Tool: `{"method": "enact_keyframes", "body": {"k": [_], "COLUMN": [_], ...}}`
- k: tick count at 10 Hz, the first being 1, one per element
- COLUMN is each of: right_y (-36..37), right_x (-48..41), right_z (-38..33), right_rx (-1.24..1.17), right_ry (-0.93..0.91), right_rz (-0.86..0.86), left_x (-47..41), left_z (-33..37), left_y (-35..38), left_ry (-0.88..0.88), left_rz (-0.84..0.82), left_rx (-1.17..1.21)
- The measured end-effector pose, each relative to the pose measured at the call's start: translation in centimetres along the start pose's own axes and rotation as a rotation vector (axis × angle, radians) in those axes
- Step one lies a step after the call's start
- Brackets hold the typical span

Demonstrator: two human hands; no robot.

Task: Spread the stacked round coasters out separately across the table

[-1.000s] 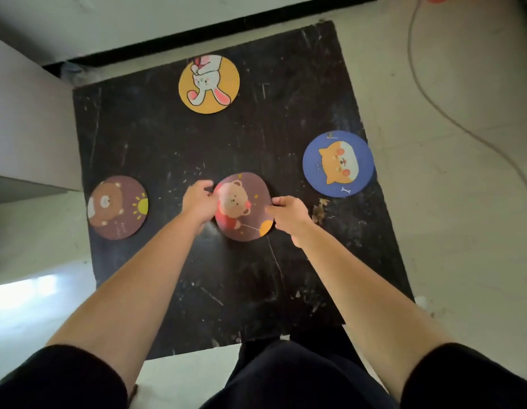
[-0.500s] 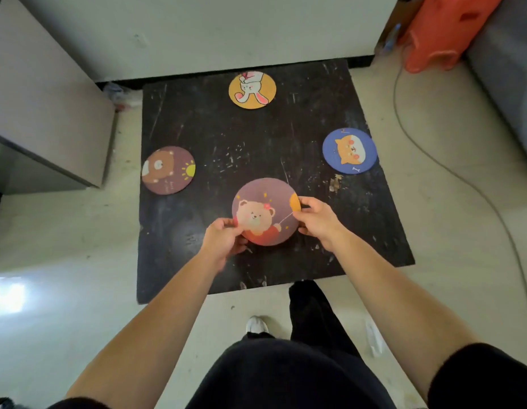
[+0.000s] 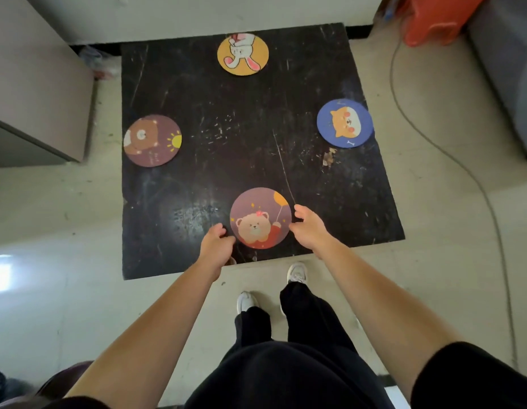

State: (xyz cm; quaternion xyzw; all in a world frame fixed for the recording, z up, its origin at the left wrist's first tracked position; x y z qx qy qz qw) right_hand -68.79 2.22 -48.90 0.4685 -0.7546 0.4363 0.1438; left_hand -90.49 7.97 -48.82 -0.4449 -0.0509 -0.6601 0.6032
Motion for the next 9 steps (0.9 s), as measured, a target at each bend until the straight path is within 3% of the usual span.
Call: {"method": "enact_keyframes", "body": {"k": [2,6,8,9], "right_y": [1.0,2.0,1.3,0.1], "right_x": [0.3,2.8,3.2,2.9], "right_z": [0.5,2.1,1.7,0.8], "right_rx": [-0.008,-0.025,0.122,0.308], "right_ry": [-0.021,-0.009,-0.089,-0.214], "right_rz": [-0.138,-0.166,-0.211,-0.151], "left_x": [0.3,0.8,1.2,1.4], "left_z": [1.2,-1.3,-0.9,-1.0], "left_y": [1.4,0.1,-0.6,-0.6], "left_ry": [-0.034,-0.033,0.059,0.110], "left_rz": [-0.118,-0.136,-0.189,-0.201], "left_rx": [0.190,0.119,0.031,-0.122]}}
Point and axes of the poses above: each hand's wrist, its own x-axis away from the middle knuckle, its own y-axis out of the palm, z = x × y, the point moved 2 cm from there along -x, towards the middle knuckle, and after that the axes turned 11 degrees about z, right-handed, at the moved point
